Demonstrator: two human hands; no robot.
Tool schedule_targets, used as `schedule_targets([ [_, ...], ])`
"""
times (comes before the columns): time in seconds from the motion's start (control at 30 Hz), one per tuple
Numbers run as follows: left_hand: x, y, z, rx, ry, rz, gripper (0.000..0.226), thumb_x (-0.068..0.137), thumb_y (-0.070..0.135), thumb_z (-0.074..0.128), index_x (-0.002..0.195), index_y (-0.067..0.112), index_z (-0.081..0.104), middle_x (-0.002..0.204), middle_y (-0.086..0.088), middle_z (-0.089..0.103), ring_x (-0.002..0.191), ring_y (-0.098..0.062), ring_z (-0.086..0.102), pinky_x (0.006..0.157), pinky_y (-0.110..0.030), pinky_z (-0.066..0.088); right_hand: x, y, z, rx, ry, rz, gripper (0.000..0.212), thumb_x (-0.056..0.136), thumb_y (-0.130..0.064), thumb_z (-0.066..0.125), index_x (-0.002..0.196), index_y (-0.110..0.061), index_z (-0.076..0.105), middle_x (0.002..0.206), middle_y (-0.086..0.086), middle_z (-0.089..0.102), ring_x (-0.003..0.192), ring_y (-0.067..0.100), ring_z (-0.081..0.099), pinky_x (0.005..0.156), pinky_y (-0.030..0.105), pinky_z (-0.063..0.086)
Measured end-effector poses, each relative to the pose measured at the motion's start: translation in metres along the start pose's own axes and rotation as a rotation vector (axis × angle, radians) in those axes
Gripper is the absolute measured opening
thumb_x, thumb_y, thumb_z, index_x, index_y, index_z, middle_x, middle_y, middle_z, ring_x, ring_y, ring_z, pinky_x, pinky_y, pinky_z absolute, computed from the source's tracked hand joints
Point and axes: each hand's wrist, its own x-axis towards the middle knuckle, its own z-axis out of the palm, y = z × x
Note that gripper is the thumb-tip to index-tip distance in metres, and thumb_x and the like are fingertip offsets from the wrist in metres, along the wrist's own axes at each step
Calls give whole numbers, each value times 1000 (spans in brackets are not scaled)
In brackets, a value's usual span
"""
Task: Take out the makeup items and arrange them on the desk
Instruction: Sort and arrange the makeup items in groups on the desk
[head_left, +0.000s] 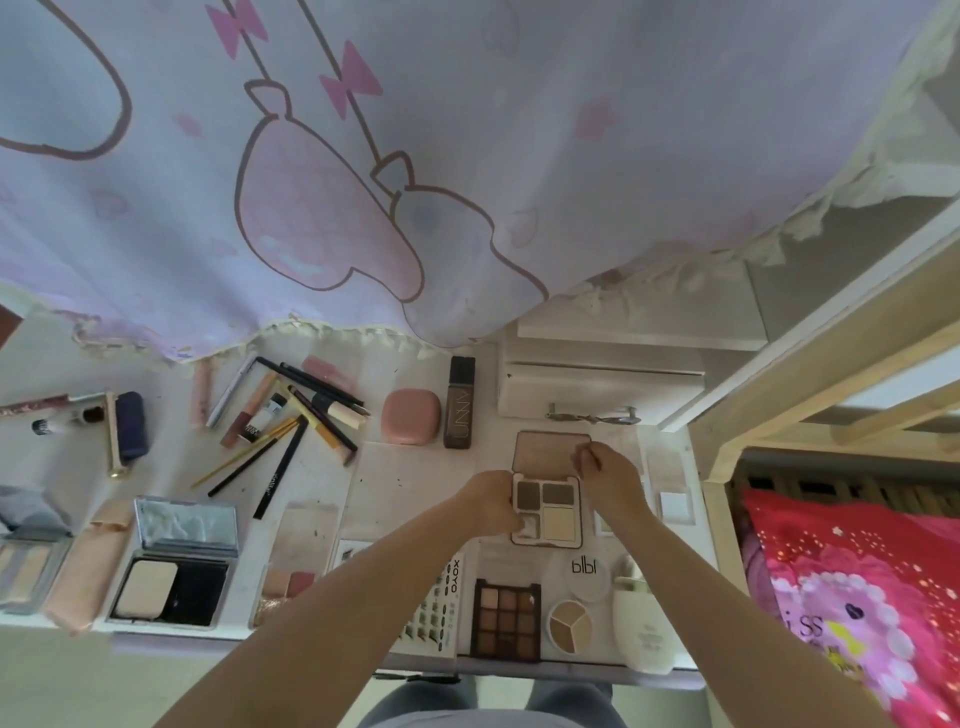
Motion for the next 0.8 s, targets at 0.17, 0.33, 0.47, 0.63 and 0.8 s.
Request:
schedule_targets([
  [0.17, 3, 2, 3, -15, 36, 5, 35, 87, 14, 53, 120, 4, 51, 123, -13, 57, 114, -25, 52, 82, -20, 40, 4, 3, -4, -52, -25, 18, 30, 96, -10, 32, 101, 4, 58, 102, 23, 62, 88, 27, 54, 62, 21, 25],
  [0.33, -3, -10, -17, -30, 338, -20, 35, 90, 15, 47, 123, 8, 49, 119, -9, 58, 107, -24, 55, 88, -29, 44, -2, -1, -10, -76, 87, -5, 27, 92, -5, 38, 110, 3, 57, 109, 18, 63, 99, 32, 57, 79, 27, 38],
  [0.47, 4, -15, -41, 28, 599, -69, 29, 88, 18, 52, 112, 3, 48, 114, -14, 53, 101, -29, 53, 74, -34, 44, -6, -9, -12, -93, 118, -94, 27, 89, 0, 43, 110, 4, 59, 115, 17, 61, 106, 29, 56, 91, 26, 39],
  [0.63, 24, -11, -53, 235, 548, -183, 42, 90, 26, 51, 123, 5, 38, 123, -13, 47, 114, -27, 46, 88, -34, 44, -13, -15, -11, -124, 75, -167, 23, 89, -1, 46, 106, 2, 61, 111, 15, 62, 100, 23, 59, 82, 15, 39],
  [0.8, 33, -2, -57, 291, 517, -224, 43, 88, 17, 52, 124, 1, 35, 124, -16, 48, 112, -27, 51, 86, -32, 47, -20, -15, -15, -138, 39, -187, 22, 89, -2, 46, 103, 1, 63, 106, 13, 64, 95, 22, 60, 84, 18, 43],
])
